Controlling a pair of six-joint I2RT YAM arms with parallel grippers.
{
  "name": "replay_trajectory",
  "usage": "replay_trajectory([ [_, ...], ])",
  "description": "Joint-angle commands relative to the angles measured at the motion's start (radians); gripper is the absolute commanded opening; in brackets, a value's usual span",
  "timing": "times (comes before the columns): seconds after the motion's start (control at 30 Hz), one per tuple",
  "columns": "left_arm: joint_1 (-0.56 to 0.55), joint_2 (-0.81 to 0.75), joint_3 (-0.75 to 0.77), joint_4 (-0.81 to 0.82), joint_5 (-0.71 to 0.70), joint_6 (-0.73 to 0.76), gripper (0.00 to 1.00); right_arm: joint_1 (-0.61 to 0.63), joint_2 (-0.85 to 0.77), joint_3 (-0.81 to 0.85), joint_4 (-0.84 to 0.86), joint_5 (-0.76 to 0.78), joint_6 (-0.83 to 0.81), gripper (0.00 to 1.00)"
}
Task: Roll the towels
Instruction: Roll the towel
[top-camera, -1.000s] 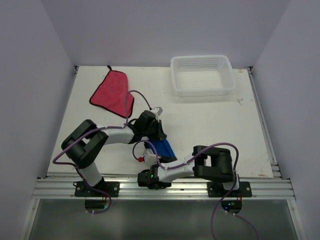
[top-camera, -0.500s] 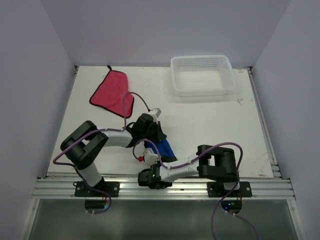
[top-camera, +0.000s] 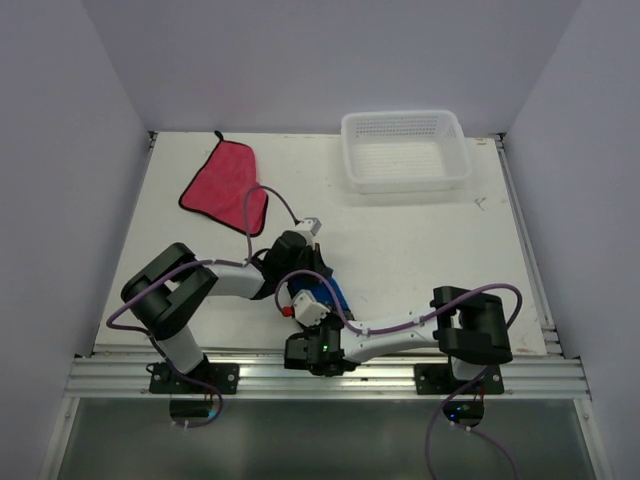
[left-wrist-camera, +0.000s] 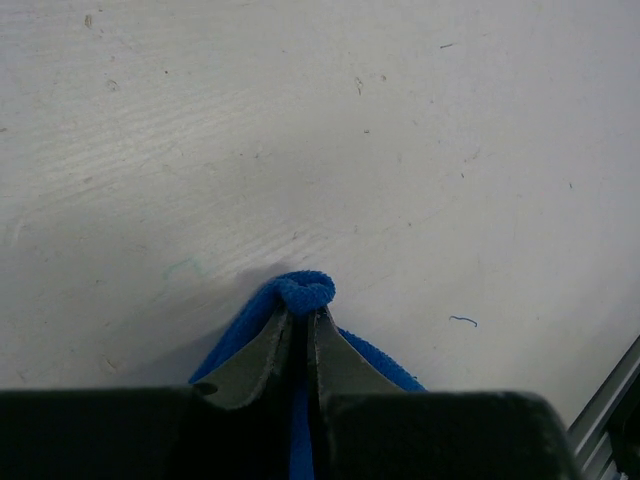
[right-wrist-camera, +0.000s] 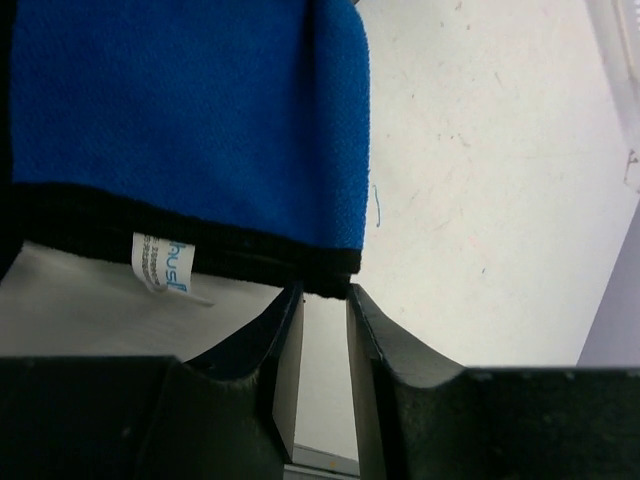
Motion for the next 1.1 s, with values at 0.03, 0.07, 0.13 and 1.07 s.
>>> replay_trajectory([
  [0.03,0.002,0.015,-0.046,-0.068,-0.101,0.03,0.0,0.008,-0.116,-0.039,0.052,-0.065,0.041,0.29],
  [0.07,0.0,0.015,-0.048,-0.068,-0.099,0.029,0.0,0.008,-0.141,-0.048,0.063,-0.076,0.038,0.3],
  [0.13,-0.001,0.014,-0.056,-0.068,-0.127,0.029,0.0,0.006,-0.185,-0.079,0.104,-0.102,0.031,0.34],
  [1.07,-0.015,0.015,-0.143,0.019,-0.132,-0.02,0.0,-0.584,-0.647,-0.467,0.551,-0.703,0.324,0.54],
])
